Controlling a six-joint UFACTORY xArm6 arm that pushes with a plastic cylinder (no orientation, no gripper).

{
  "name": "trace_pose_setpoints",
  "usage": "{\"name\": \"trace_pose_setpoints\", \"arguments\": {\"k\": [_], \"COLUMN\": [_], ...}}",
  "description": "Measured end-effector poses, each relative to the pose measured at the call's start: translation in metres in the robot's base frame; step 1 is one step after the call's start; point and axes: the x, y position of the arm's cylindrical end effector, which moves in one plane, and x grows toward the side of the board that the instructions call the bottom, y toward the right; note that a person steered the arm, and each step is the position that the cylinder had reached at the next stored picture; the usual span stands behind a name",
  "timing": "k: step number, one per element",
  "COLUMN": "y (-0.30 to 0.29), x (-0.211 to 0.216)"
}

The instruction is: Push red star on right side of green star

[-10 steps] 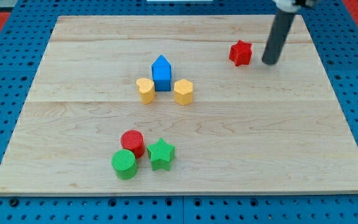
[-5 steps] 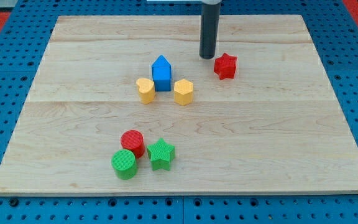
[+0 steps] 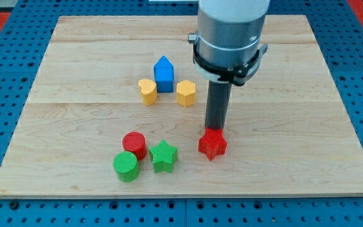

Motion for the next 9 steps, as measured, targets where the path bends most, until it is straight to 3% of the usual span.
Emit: {"name": "trace_pose_setpoints", "arguments": {"k": [4,6,9], "y": [0.064,0.0,0.017], "x": [0.096,0.101,0.08]}}
